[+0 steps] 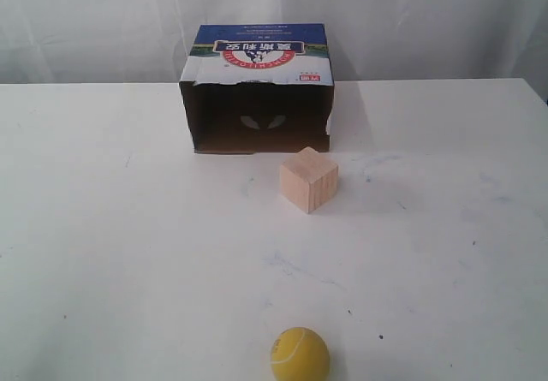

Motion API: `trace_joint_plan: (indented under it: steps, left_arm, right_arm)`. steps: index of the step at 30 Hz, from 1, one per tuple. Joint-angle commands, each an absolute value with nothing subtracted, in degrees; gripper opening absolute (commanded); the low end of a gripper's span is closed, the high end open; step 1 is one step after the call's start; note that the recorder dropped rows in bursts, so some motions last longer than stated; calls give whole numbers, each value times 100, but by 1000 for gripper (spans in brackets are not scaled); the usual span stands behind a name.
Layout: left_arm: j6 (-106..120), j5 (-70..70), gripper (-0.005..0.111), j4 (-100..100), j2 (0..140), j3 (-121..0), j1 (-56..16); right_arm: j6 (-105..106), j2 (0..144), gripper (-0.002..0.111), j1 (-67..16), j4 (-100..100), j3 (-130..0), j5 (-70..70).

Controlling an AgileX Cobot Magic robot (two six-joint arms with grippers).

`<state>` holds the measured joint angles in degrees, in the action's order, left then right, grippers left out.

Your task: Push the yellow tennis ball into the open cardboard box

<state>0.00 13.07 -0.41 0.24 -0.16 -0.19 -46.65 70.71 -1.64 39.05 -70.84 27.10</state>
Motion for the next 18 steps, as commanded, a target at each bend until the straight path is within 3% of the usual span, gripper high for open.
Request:
trace_joint_plan:
  steps: [1,11,14,16,17,18]
  left_arm:
    - [0,1317,0,-81,0,0,-25]
    - [0,1317,0,-81,0,0,-25]
    - [0,1317,0,-81,0,0,-25]
    - [0,1317,0,-81,0,0,-25]
    - [0,1317,0,-81,0,0,-25]
    - [0,1317,0,-81,0,0,-25]
  right_arm:
    - [-3116,7547,0,-116,2669,-7472,5094]
    - [-2746,7594,0,-116,1863,-7472,6134]
    - [511,7821,0,-132,-1948,-7382,6996]
    - [2202,7996,0,-576,-4374,-6950,6996]
    - [2022,7993,0,-831,-4395,-6807,6996]
    - [1267,7908,0,-1353,-3551,-6568,6080]
